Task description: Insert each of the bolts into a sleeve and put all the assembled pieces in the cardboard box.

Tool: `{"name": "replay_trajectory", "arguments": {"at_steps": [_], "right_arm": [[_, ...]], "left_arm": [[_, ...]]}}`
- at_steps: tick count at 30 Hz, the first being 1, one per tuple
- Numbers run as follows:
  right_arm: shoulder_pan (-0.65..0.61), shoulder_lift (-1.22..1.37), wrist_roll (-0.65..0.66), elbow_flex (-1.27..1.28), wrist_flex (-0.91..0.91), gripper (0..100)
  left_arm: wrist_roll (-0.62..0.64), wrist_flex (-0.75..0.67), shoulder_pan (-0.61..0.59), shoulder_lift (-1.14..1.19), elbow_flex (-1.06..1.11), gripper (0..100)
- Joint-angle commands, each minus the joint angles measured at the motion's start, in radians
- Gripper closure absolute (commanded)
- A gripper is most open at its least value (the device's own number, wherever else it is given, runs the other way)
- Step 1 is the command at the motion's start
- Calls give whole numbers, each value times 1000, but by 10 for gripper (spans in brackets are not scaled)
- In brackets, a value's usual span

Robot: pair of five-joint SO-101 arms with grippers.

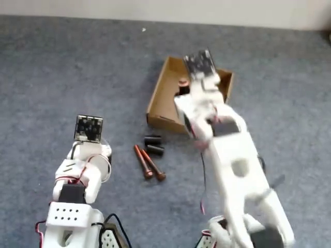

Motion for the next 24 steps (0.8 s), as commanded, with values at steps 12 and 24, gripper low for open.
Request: {"name": "replay_trajectory", "arguments": {"at_steps": [12, 24], "right_arm": [[24, 516, -8, -545, 297, 862], [-219, 522, 141, -869, 897, 839]], "left_arm": [[-15, -21, -45, -7, -10, 994], [-15, -23, -111, -7, -12, 994]]}}
